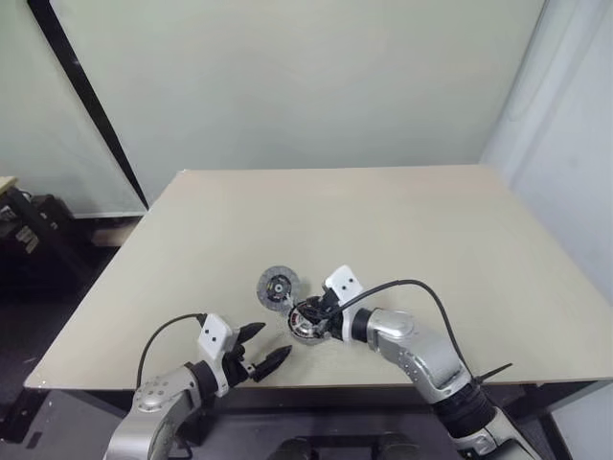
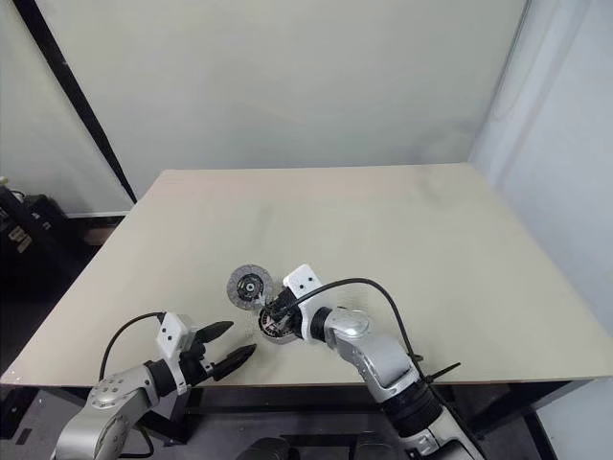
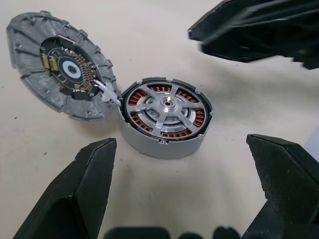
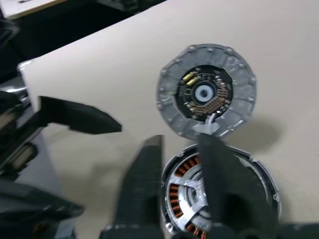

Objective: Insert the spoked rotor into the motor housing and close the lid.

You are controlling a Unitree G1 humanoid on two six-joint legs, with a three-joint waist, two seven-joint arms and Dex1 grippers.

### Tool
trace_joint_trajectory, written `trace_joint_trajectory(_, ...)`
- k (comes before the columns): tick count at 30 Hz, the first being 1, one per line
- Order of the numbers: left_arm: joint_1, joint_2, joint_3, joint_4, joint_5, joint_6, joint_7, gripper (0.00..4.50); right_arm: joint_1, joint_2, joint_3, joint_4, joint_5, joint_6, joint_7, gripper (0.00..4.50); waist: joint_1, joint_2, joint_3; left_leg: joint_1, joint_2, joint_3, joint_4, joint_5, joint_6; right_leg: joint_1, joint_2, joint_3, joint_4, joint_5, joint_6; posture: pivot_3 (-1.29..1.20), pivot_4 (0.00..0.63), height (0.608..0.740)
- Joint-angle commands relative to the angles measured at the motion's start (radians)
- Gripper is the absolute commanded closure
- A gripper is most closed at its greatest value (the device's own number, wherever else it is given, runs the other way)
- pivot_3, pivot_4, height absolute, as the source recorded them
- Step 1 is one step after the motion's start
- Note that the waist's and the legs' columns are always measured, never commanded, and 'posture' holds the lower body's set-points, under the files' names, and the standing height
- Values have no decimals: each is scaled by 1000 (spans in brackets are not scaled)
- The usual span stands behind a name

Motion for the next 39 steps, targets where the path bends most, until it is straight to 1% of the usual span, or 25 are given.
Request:
trace_joint_trajectory(1,-8,5,14,-19,-5,-11,-1,0,-18,43,-2,108,-62,-99,-21,4486,0,0,0,1,0,0,0,0,0,0,0,0,0,0,0,0,0,740)
trace_joint_trajectory(6,-11,2,11,-19,-5,-13,-1,0,-23,51,48,292,-170,-159,-9,4486,0,-1,-1,1,-1,0,0,1,1,0,1,0,0,0,0,0,0,740)
trace_joint_trajectory(9,-10,0,11,-20,-3,-16,2,0,-13,46,59,319,-196,-192,18,4486,0,-2,-2,2,-1,0,0,2,3,1,1,1,0,1,-1,0,0,740)
trace_joint_trajectory(15,-3,-5,14,-26,-4,-19,9,0,-28,60,-39,174,-126,-178,61,4486,0,-2,-2,1,1,-1,1,0,0,1,5,1,1,1,-2,0,0,740)
trace_joint_trajectory(18,-7,-12,23,-34,-20,14,31,0,-54,-2,-26,89,-143,-114,123,3899,0,-2,-2,1,1,-1,1,0,0,1,5,1,1,2,-2,0,0,740)
trace_joint_trajectory(21,-24,-16,40,-57,-57,108,79,599,-93,-98,24,32,-219,-125,178,2895,1,-2,-2,1,0,-1,2,0,0,1,5,1,1,2,-2,0,0,740)
trace_joint_trajectory(23,-40,-22,65,-85,-99,186,116,1319,-121,-169,74,-4,-260,-115,239,2170,1,-2,-2,1,0,-1,2,0,0,2,5,1,1,2,-2,0,0,740)
trace_joint_trajectory(25,-54,-24,84,-107,-135,250,142,1988,-139,-215,108,-30,-284,-111,287,1481,0,-2,-2,1,1,-1,3,0,0,2,5,1,1,2,-2,0,0,740)
trace_joint_trajectory(28,-81,-18,112,-136,-180,344,182,3057,-186,-285,169,-69,-337,-116,376,1421,0,-2,-2,1,1,-1,4,1,1,2,6,0,1,2,-2,0,0,740)
trace_joint_trajectory(32,-106,0,117,-160,-199,433,221,4475,-251,-347,248,-101,-400,-117,483,1421,0,-3,-2,1,2,-1,5,1,2,2,6,0,1,2,-2,0,0,740)
trace_joint_trajectory(34,-118,11,109,-171,-198,479,237,4492,-284,-362,281,-104,-430,-107,528,1421,0,-3,-2,1,1,-1,5,1,2,2,6,0,1,2,-2,0,0,740)
trace_joint_trajectory(39,-165,47,88,-184,-215,678,287,4492,-358,-363,358,-79,-508,-102,619,1421,0,-4,-2,1,1,-2,5,1,2,2,7,0,2,2,-1,0,0,740)
